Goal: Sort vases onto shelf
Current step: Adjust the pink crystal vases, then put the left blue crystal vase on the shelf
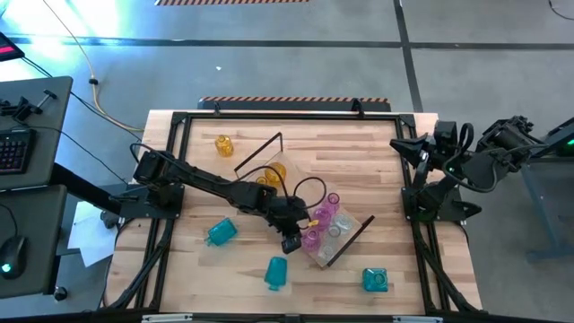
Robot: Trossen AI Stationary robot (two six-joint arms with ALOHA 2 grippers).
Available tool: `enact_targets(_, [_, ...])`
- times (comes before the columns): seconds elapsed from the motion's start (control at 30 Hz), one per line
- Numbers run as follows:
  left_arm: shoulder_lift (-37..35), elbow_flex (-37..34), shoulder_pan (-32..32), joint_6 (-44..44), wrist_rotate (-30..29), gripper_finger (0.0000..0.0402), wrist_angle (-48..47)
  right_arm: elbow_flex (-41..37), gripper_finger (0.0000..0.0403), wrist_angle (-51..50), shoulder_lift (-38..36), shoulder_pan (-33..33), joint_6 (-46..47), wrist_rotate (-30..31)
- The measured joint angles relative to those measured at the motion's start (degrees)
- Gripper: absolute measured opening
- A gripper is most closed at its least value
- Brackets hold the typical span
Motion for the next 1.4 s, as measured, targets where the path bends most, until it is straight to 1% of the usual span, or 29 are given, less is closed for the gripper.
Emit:
enact_targets(0.17, [-2.0,0.0,-1.0,0.9,0.4,0.0,-5.6,0.0,0.0,0.0,0.0,0.0,-0.6,-1.8])
enact_targets(0.3, [-5.4,0.0,-2.7,2.1,-2.1,0.0,-12.0,0.0,0.0,-0.2,0.2,0.0,-1.0,-2.9])
enact_targets(0.37, [-8.0,0.0,-3.6,2.6,-4.7,0.0,-16.0,0.0,0.0,-0.2,0.5,0.0,-1.0,-3.3])
enact_targets(0.43, [-10.3,0.0,-4.5,3.1,-6.9,0.0,-20.1,0.0,0.0,-0.2,1.1,0.0,-1.0,-4.9])
enact_targets(0.5, [-12.7,0.0,-5.5,3.5,-9.2,0.0,-26.6,0.0,0.0,0.0,2.3,0.0,-1.0,-6.4])
enact_targets(0.67, [-18.5,0.0,-8.7,0.2,-17.5,0.0,-39.1,0.0,0.0,0.6,7.0,0.0,-0.5,-9.6])
enact_targets(0.77, [-21.8,0.0,-11.1,-2.5,-20.3,0.0,-43.5,0.0,0.0,3.8,9.7,0.0,-0.6,-10.3])
enact_targets(0.9, [-25.7,0.0,-14.8,-8.8,-21.9,0.0,-49.3,0.0,0.0,9.0,12.0,0.0,-2.3,-10.4])
enact_targets(1.0, [-27.9,-0.5,-18.4,-16.9,-24.1,0.0,-53.5,0.0,0.0,13.6,13.1,0.0,-4.2,-10.1])
enact_targets(1.07, [-30.0,-3.0,-21.0,-23.2,-24.3,0.0,-54.2,0.0,0.0,16.2,13.8,0.0,-5.7,-10.1])
enact_targets(1.2, [-34.1,-10.9,-27.6,-35.5,-22.1,0.0,-50.9,0.0,0.0,19.2,15.1,0.0,-7.0,-9.8])
enact_targets(1.27, [-36.0,-15.2,-31.2,-41.5,-21.7,0.0006,-46.3,0.0,0.0,19.5,15.6,0.0,-7.0,-9.7])
enact_targets(1.4, [-38.7,-22.8,-38.6,-52.2,-21.2,0.0041,-38.8,0.0,0.0,20.2,16.6,0.0,-6.6,-8.3])
